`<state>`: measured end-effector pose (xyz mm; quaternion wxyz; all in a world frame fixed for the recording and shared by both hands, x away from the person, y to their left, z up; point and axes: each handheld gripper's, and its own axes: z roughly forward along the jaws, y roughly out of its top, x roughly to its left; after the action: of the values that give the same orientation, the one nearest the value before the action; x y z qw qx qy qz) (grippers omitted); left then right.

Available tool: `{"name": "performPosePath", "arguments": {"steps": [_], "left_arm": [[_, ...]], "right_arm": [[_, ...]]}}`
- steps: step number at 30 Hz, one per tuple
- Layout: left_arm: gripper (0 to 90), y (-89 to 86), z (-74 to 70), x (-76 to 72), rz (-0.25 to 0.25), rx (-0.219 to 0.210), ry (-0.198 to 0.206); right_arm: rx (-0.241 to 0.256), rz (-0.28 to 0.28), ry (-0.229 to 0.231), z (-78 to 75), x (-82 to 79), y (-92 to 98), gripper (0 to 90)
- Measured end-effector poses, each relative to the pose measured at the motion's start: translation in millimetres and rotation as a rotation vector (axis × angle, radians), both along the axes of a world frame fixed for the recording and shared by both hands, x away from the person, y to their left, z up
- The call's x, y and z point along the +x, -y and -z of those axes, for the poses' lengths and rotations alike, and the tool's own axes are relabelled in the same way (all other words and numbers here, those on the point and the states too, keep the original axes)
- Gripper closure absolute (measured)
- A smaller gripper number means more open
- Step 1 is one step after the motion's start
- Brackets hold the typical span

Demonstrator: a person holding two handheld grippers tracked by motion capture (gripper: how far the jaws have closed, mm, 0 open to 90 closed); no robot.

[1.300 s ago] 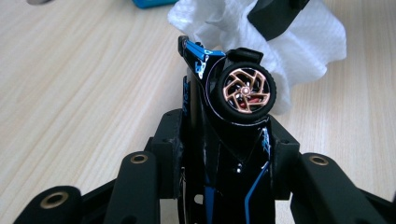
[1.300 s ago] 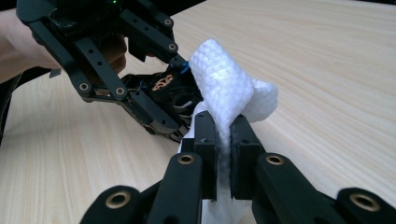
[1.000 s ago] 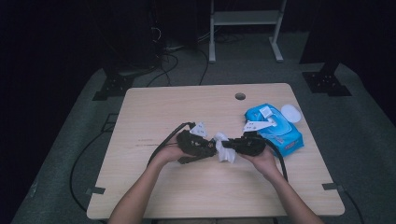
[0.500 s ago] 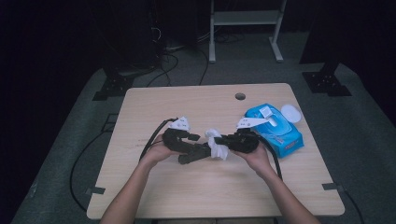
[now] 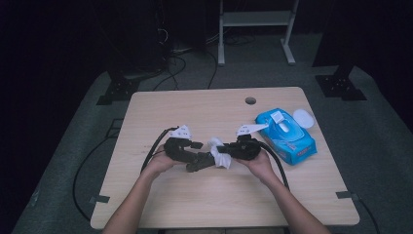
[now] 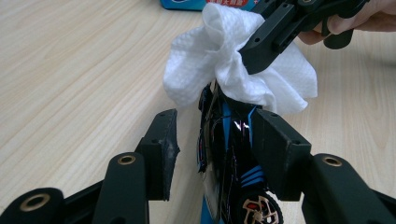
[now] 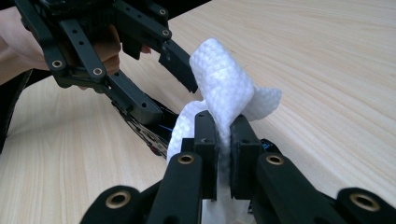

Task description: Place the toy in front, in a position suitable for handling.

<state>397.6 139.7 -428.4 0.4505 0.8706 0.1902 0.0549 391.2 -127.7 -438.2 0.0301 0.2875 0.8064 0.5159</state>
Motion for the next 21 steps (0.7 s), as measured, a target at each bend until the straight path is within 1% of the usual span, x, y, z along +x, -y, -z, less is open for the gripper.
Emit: {"name": "performPosePath", "arguments": {"steps": [3, 7, 10, 11, 13, 14, 15, 17, 18, 19, 21], "left_arm": [[48.9, 1.6, 0.3, -6.3, 0.005, 0.000, 0.011], [46.1, 5.5, 1.1, -13.9, 0.035, 0.016, 0.039], [42.3, 6.9, 4.3, -17.3, 0.032, 0.003, 0.053], [41.7, 6.6, 5.3, -18.1, 0.029, -0.003, 0.052], [41.3, 6.8, 6.7, -20.6, 0.030, -0.011, 0.072], [41.1, 7.1, 7.3, -21.3, 0.031, -0.011, 0.074], [40.4, 7.6, 7.5, -21.7, 0.031, -0.009, 0.071], [39.3, 9.1, 7.9, -23.0, 0.039, -0.002, 0.082], [38.9, 9.6, 8.0, -23.4, 0.046, 0.007, 0.084], [38.2, 10.7, 8.9, -23.8, 0.045, 0.006, 0.081], [36.5, 13.0, 11.4, -24.6, 0.049, 0.019, 0.079]], "right_arm": [[-0.009, -0.011, 0.007, -0.4, -3.7, 0.2, 83.4], [-0.026, -0.023, 0.018, -1.4, -11.7, 2.8, 83.4], [-0.036, -0.024, 0.031, -1.1, -17.6, 5.2, 83.4], [-0.036, -0.022, 0.033, -0.7, -18.8, 6.0, 83.4], [-0.035, -0.019, 0.039, -0.1, -21.0, 7.0, 83.1], [-0.039, -0.020, 0.042, 0.0, -22.0, 7.1, 83.1], [-0.043, -0.022, 0.044, -0.1, -22.8, 7.2, 83.1], [-0.051, -0.018, 0.055, 0.0, -25.3, 6.8, 83.1], [-0.055, -0.019, 0.061, 0.3, -26.4, 7.1, 83.1], [-0.056, -0.020, 0.064, 0.8, -27.4, 7.6, 83.1], [-0.060, -0.018, 0.065, 2.3, -29.8, 8.7, 83.1]]}}
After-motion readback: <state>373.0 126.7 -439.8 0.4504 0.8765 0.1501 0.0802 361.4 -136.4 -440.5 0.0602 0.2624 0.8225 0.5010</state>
